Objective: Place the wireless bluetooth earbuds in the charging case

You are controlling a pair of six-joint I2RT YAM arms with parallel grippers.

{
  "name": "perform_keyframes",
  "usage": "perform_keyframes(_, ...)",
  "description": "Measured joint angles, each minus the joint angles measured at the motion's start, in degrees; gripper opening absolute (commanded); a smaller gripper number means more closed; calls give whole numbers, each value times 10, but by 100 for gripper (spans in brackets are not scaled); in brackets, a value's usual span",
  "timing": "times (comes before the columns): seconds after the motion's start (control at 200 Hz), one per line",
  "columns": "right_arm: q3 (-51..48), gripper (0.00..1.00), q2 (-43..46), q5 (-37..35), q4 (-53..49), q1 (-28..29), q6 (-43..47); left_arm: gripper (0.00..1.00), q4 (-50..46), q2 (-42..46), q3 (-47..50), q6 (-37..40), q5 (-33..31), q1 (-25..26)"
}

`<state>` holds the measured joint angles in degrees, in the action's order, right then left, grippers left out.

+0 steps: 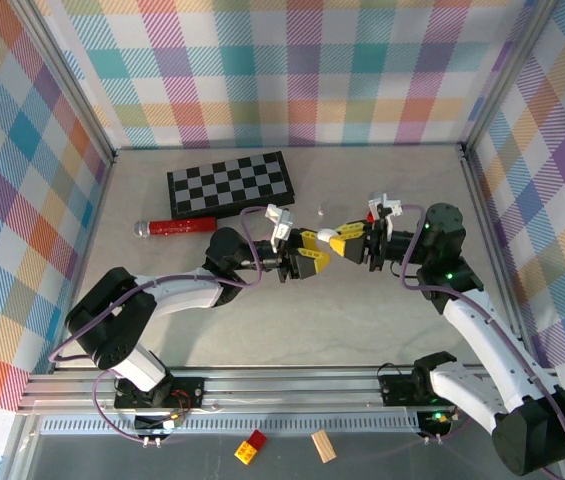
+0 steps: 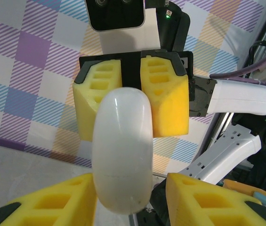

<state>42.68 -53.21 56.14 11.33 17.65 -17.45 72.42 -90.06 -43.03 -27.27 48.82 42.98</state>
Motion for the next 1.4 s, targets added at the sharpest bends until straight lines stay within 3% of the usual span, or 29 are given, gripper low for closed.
perform_keyframes(0.275, 0, 15, 0, 3, -28, 0, 8, 37, 0, 0, 0, 0, -4, 0)
perform_keyframes(0.46, 0, 16, 0, 4, -42, 0, 19, 21, -1, 0, 0, -2, -4, 0)
perform_keyframes(0.655, 0, 16, 0, 2, -42, 0, 23, 17, -1, 0, 0, -2, -3, 0)
perform_keyframes(0.745, 0, 16, 1, -2, -42, 0, 28, 18, -2, 0, 0, -2, -3, 0)
perform_keyframes(0.835, 0, 16, 1, -4, -43, 0, 28, 32, -3, 0, 0, 1, -4, 0)
perform_keyframes(1.19, 0, 16, 5, -22, -41, 1, 19, 36, -3, 0, 0, 3, -7, 0)
perform_keyframes(1.255, 0, 16, 7, -26, -38, 0, 18, 35, -3, 0, 0, 5, -9, 0)
perform_keyframes(1.4, 0, 15, 7, -27, -37, 1, 17, 24, -5, 0, 0, 10, -10, 0)
